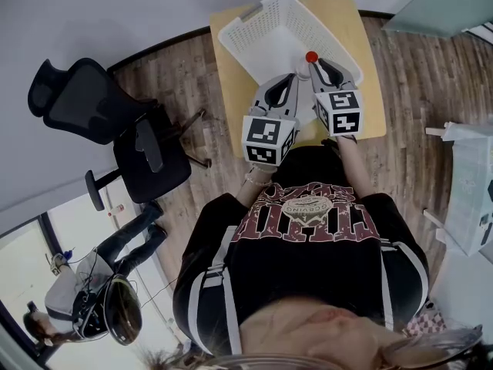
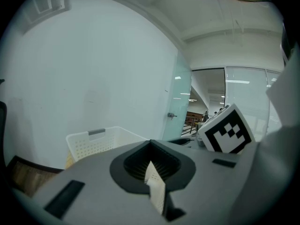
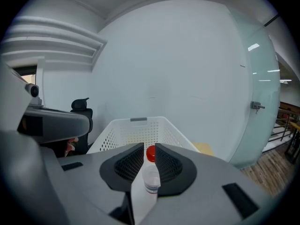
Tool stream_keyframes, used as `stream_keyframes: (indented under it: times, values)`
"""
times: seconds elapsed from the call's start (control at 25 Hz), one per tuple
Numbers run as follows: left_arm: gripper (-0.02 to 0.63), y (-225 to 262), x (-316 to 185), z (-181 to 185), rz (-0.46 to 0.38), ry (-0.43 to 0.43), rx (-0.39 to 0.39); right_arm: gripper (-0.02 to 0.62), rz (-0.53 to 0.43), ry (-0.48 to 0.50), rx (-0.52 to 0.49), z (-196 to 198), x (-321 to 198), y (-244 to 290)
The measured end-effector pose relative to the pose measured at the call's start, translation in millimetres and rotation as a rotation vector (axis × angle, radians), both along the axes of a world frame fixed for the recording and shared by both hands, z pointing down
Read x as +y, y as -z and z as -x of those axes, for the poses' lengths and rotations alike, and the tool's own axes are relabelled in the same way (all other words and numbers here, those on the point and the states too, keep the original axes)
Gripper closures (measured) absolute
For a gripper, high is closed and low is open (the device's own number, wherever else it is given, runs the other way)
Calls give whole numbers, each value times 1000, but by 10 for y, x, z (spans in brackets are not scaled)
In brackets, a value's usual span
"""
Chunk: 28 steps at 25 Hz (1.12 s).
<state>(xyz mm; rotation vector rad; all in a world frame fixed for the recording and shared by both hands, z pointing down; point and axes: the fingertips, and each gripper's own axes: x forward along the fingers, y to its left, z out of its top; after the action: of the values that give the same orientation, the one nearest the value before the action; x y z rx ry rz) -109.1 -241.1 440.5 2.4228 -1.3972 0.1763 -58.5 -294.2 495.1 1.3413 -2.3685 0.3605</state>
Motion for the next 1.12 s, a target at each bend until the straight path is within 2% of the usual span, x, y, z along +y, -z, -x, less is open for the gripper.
stream_keyframes:
  times: [0.56, 0.76, 1.12]
  values:
    - [560, -34, -42, 105, 12, 38, 1, 473, 53, 13, 24, 19, -163, -173]
    - [560, -41, -67, 122, 14, 46, 4, 445, 103, 25, 25, 47, -202, -249]
    - [560, -30, -102, 187, 16, 62, 9, 437, 185, 32, 25, 95, -288, -364]
